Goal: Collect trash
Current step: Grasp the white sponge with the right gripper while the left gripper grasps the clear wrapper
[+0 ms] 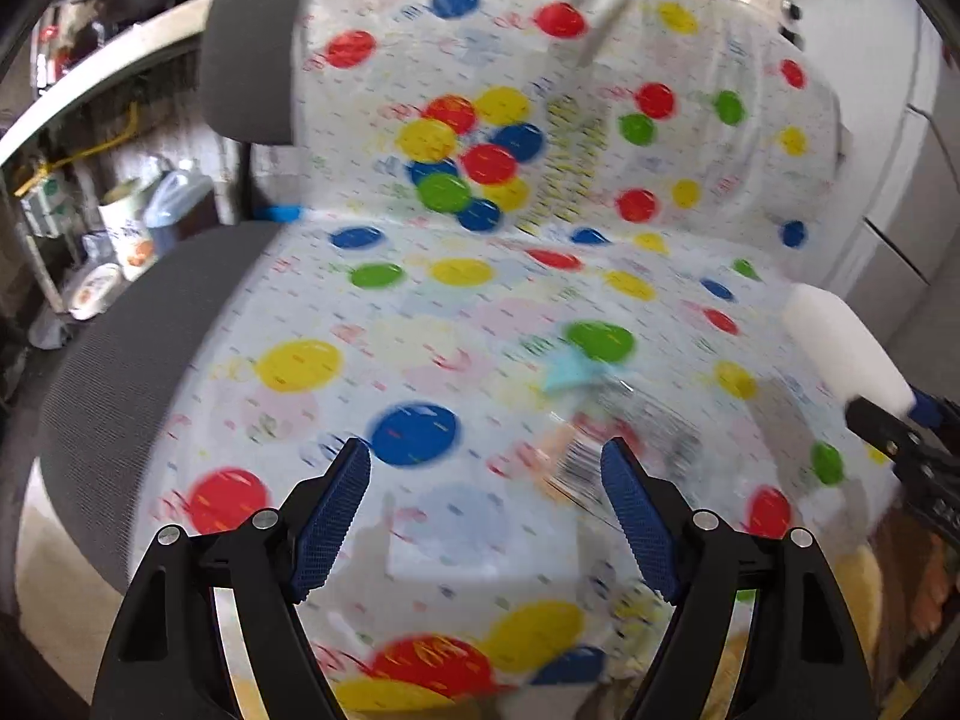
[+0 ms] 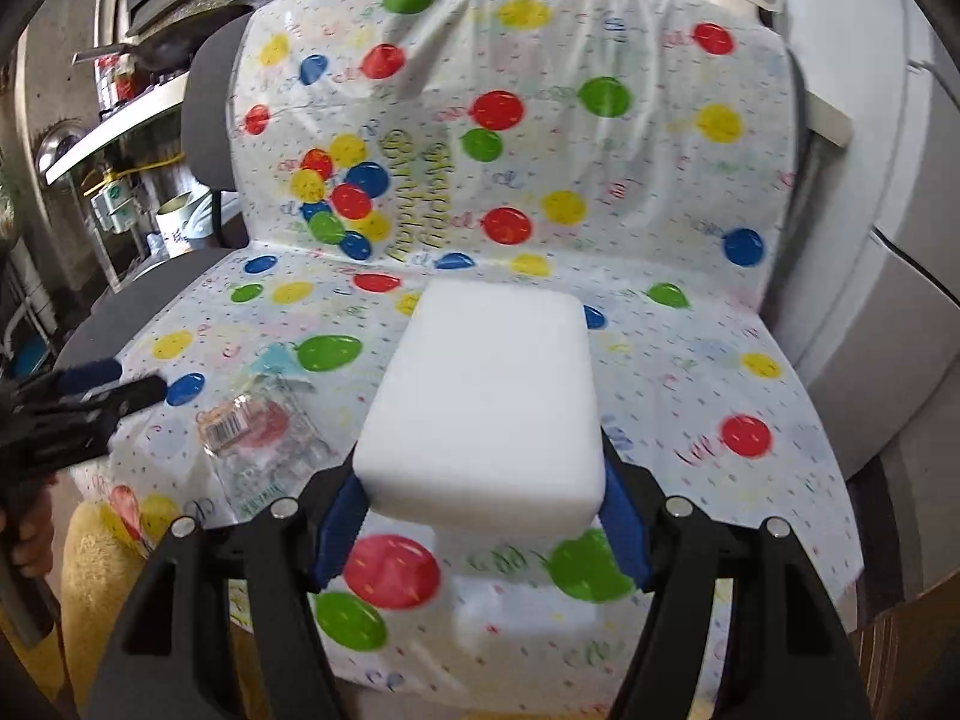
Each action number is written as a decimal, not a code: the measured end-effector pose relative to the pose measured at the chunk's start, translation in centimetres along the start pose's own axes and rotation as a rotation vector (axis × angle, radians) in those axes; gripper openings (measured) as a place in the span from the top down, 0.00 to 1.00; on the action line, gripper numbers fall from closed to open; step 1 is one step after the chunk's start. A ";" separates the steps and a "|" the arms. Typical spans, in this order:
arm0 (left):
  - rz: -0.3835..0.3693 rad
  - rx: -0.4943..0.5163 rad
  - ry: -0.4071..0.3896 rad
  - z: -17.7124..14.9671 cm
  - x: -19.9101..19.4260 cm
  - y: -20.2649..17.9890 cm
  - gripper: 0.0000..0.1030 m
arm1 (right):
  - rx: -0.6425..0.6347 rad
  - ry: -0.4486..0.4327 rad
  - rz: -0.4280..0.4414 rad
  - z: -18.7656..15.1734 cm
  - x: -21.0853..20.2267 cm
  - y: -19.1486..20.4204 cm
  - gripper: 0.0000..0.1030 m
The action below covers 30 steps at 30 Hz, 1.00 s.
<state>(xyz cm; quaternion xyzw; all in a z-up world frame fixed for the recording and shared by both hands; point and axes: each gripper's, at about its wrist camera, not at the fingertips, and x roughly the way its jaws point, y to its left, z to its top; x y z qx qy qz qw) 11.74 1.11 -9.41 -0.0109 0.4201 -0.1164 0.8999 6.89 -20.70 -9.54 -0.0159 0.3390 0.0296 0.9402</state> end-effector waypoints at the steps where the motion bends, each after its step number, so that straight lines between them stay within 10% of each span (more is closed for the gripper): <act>1: -0.007 0.005 0.012 -0.3 0.4 -0.4 0.23 | 0.013 0.003 0.003 -0.4 -0.1 -0.4 0.35; 10: 0.038 0.090 0.007 -1.5 4.1 -3.4 0.30 | 0.053 0.010 -0.007 -3.3 -1.3 -1.7 0.35; 13: 0.046 0.135 -0.026 -1.3 4.1 -4.4 0.47 | 0.058 0.004 -0.011 -3.9 -1.5 -2.0 0.35; 17: 0.047 0.173 -0.052 -0.7 4.1 -5.3 0.94 | 0.068 -0.005 -0.017 -4.2 -1.9 -2.3 0.35; 30: -0.173 0.092 -0.232 2.9 -3.5 -6.6 1.00 | 0.117 -0.102 -0.035 -3.8 -4.5 -4.0 0.35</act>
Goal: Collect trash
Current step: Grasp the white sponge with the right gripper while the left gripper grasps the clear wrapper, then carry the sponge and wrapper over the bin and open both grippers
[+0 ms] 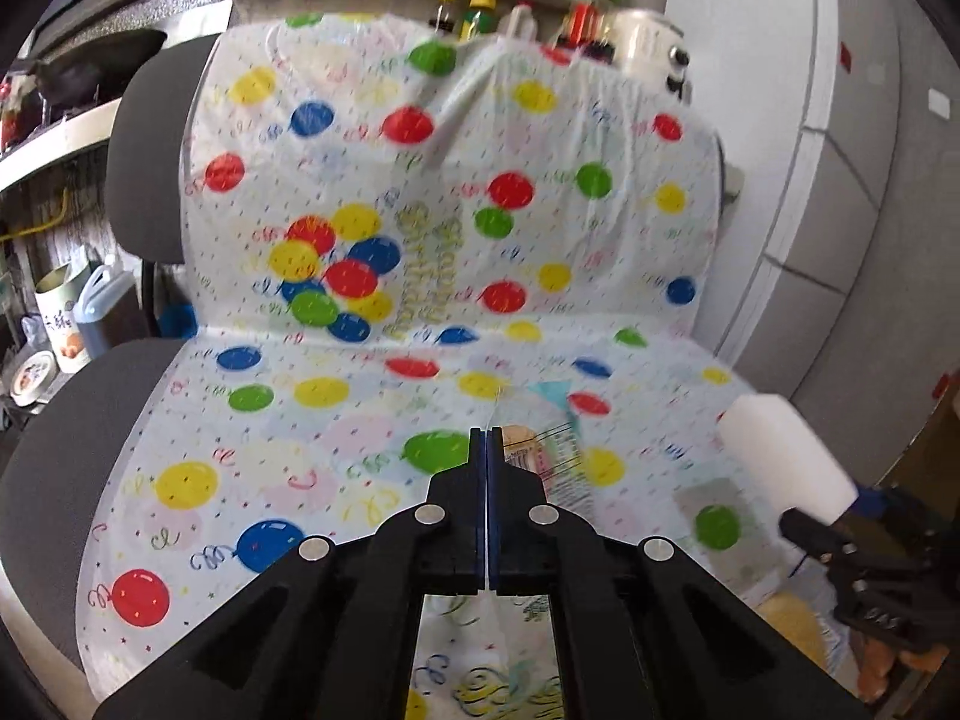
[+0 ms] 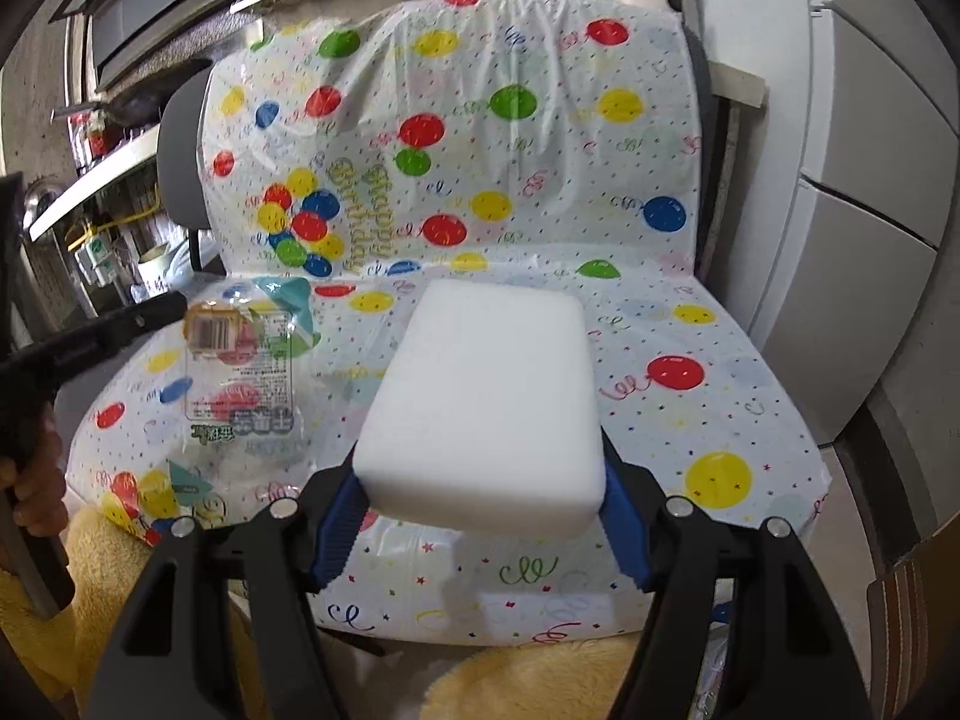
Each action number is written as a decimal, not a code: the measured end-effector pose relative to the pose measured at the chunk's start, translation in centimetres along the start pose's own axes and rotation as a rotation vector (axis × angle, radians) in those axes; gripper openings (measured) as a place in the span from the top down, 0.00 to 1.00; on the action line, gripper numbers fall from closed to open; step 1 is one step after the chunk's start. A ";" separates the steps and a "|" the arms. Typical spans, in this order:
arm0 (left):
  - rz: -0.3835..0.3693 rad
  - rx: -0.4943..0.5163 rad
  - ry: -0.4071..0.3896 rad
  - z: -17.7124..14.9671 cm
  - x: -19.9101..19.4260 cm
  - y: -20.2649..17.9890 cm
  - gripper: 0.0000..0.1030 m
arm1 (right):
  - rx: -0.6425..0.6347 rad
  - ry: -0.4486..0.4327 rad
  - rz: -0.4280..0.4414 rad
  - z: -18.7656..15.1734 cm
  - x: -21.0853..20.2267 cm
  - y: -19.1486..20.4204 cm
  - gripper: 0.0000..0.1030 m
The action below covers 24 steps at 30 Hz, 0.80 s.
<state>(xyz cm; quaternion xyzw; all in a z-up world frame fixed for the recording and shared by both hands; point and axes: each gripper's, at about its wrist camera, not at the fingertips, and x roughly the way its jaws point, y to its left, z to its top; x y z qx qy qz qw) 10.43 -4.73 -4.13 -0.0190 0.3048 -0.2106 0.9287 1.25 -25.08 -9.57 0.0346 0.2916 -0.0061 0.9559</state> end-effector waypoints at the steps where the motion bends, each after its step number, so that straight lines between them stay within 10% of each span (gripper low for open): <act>1: -0.014 -0.001 -0.009 0.2 -0.3 -0.3 1.00 | 0.005 -0.009 -0.007 0.1 -0.3 -0.3 0.35; 24: -0.346 0.208 -0.029 0.0 2.0 -19.2 1.00 | 0.199 -0.100 -0.394 -5.9 -10.6 -15.0 0.35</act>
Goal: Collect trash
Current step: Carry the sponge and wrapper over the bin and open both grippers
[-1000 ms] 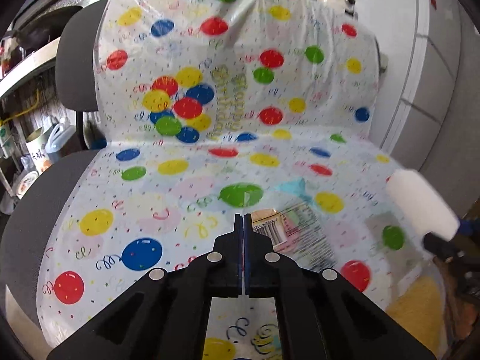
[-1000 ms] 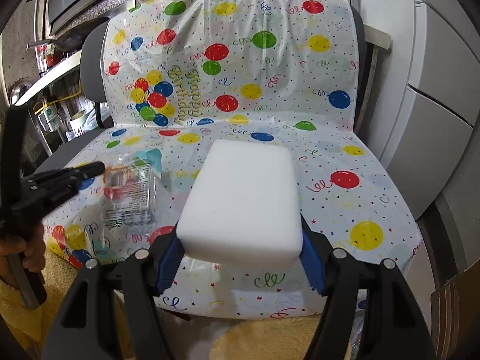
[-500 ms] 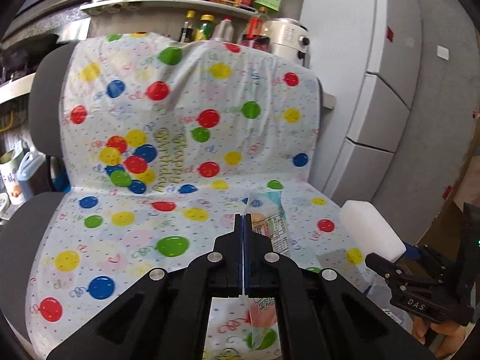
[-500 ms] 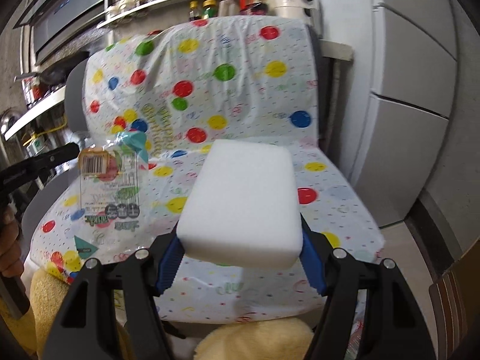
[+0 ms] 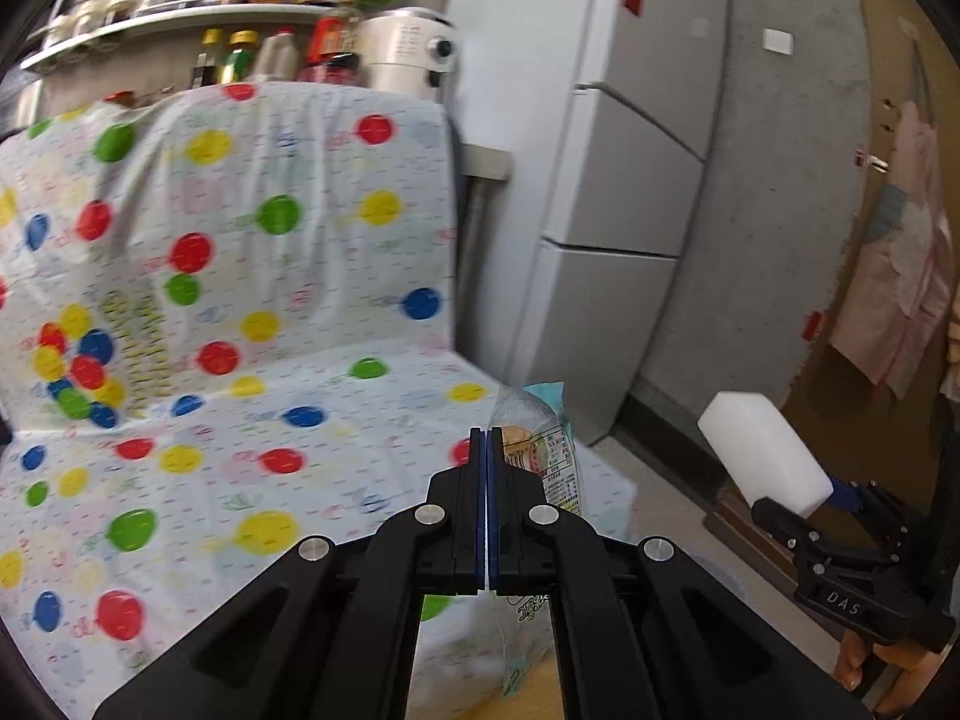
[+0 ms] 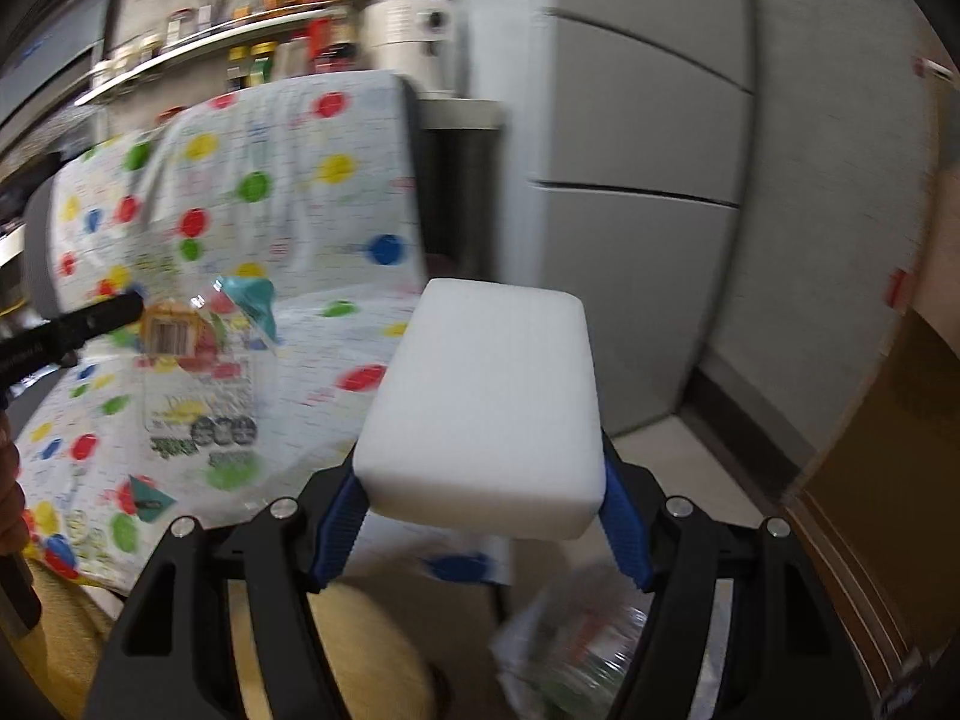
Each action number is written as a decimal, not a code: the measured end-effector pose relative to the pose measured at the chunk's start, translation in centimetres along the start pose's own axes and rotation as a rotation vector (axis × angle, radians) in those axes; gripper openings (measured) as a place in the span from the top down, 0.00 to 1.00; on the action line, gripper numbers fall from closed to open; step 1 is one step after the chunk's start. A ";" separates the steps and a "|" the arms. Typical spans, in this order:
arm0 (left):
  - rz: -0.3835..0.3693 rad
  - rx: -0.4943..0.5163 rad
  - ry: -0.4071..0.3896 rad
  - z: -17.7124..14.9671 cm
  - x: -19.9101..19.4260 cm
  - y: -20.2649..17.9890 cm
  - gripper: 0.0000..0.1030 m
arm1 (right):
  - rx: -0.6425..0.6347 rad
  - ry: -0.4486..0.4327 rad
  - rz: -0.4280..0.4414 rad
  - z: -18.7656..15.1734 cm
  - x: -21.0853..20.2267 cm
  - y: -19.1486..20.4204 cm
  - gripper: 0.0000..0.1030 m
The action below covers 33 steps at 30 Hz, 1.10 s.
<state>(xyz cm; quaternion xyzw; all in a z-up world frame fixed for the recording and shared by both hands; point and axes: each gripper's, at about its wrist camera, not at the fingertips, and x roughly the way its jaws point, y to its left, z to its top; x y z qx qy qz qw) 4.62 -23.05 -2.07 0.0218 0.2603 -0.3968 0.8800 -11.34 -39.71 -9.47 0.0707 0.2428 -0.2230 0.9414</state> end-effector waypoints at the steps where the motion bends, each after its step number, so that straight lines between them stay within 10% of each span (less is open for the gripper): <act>1: -0.018 0.004 0.000 0.0 0.4 -0.7 1.00 | 0.014 0.004 -0.035 -0.7 -0.5 -1.4 0.35; 11: -0.169 0.065 0.142 -5.8 6.3 -11.3 1.00 | 0.150 0.109 -0.204 -8.3 -1.9 -9.8 0.35; 26: -0.253 0.163 0.308 -10.9 14.6 -18.8 0.99 | 0.282 0.308 -0.179 -14.8 4.2 -14.7 0.32; 29: -0.261 0.172 0.344 -11.0 15.8 -19.2 0.93 | 0.292 0.325 -0.184 -14.8 4.9 -15.0 0.29; 33: -0.272 0.153 0.343 -10.8 16.1 -18.5 0.54 | 0.297 0.295 -0.195 -14.3 3.9 -15.2 0.24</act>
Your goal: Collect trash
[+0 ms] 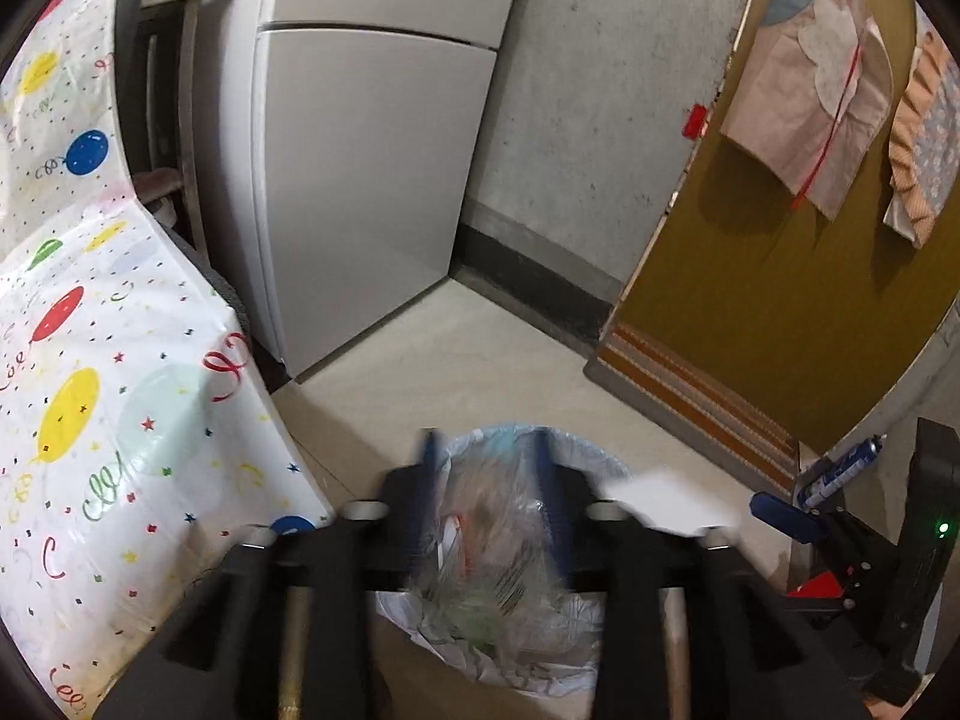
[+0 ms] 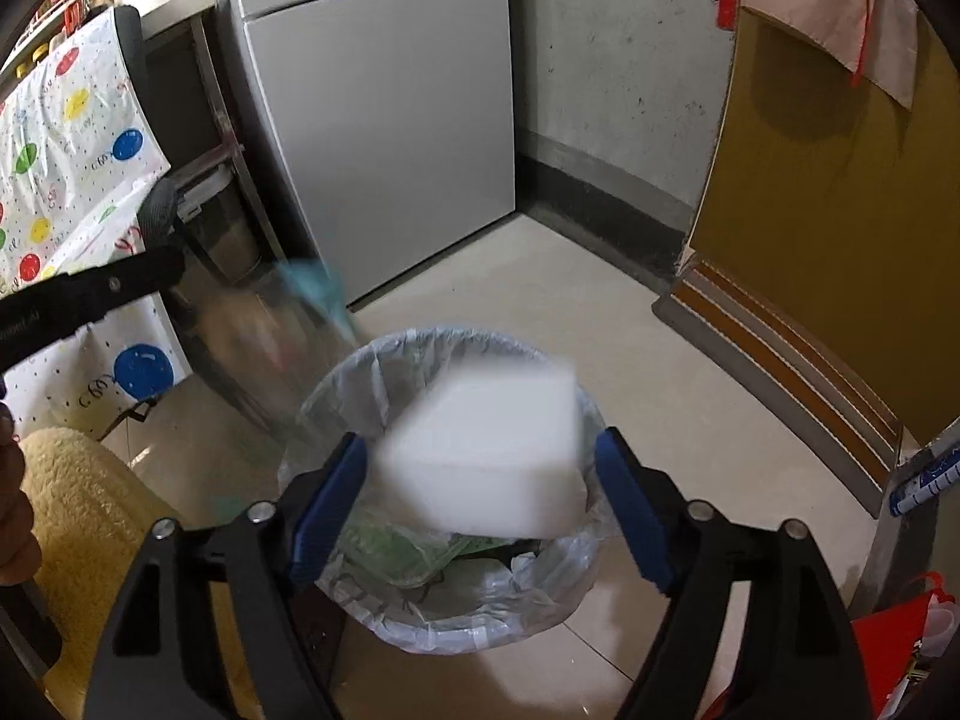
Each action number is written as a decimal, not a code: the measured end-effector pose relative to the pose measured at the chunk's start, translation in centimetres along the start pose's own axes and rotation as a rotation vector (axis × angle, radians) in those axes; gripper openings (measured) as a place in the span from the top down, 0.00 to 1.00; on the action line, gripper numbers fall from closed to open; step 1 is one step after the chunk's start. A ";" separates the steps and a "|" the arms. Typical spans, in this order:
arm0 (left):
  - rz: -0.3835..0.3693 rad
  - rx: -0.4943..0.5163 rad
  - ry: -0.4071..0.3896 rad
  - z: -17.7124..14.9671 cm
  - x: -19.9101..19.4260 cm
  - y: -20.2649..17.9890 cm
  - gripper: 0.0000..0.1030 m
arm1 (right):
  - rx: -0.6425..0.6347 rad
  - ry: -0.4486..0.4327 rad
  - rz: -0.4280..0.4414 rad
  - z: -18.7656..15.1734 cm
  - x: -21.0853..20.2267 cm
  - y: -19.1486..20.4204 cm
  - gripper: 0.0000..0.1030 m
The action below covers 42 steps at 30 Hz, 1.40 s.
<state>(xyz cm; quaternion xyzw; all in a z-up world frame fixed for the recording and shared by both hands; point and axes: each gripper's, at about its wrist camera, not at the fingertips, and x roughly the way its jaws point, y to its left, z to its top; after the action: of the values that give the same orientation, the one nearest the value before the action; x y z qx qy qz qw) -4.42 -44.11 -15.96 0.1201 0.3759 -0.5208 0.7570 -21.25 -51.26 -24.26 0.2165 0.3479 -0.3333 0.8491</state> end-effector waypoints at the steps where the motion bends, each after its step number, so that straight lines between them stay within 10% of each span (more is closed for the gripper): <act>1: -0.004 -0.008 -0.006 0.0 -0.1 0.3 0.53 | 0.002 -0.004 -0.001 0.1 -0.3 -0.1 0.24; 5: -0.002 -0.045 -0.004 0.0 -1.2 1.7 0.53 | 0.029 -0.042 0.005 1.0 -1.8 -0.9 0.24; 14: 0.190 -0.062 -0.012 -0.2 -7.2 5.2 0.15 | -0.012 -0.128 -0.022 2.9 -7.6 2.9 0.09; 27: 0.339 -0.035 0.121 -2.2 -12.9 6.4 0.09 | -0.057 -0.084 0.001 2.5 -12.1 7.7 0.06; 42: 0.415 -0.039 0.052 -1.4 -19.8 6.3 0.09 | -0.140 -0.120 -0.053 3.0 -15.7 9.6 0.06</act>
<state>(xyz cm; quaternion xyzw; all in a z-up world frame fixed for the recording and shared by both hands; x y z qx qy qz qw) -3.03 -26.78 -4.52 0.1934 0.3725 -0.3432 0.8403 -21.44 -39.99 -9.45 0.1268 0.3243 -0.3427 0.8725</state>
